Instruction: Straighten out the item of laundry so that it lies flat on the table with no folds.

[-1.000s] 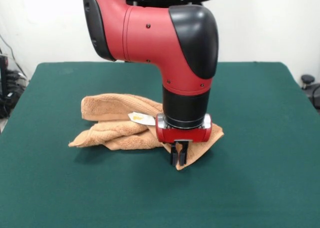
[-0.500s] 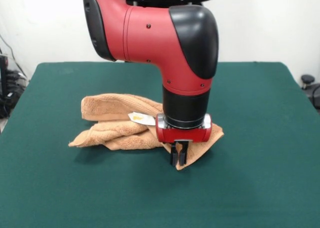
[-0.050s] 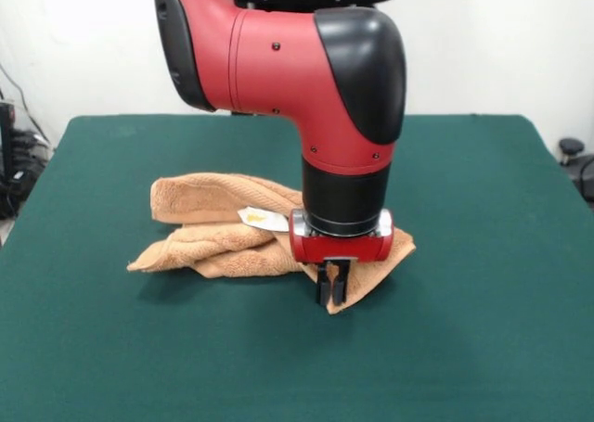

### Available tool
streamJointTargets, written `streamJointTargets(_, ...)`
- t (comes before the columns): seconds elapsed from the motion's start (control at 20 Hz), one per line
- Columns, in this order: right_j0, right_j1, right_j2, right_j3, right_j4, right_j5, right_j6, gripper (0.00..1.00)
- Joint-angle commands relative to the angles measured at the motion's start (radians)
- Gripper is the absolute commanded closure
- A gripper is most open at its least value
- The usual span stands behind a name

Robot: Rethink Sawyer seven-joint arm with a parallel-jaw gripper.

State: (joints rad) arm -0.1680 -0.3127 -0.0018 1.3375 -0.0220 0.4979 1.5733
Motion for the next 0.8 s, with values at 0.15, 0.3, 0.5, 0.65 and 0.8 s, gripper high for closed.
streamJointTargets(0.15,0.029,-0.082,0.045,0.114,0.001,0.072,0.125,1.00)
streamJointTargets(0.3,0.033,-0.127,0.039,0.131,0.008,0.111,0.126,1.00)
streamJointTargets(0.5,0.034,-0.165,0.036,0.142,0.012,0.144,0.128,1.00)
streamJointTargets(0.65,0.031,-0.181,0.038,0.146,0.012,0.159,0.127,1.00)
streamJointTargets(0.8,0.029,-0.201,0.040,0.152,0.013,0.181,0.123,1.00)
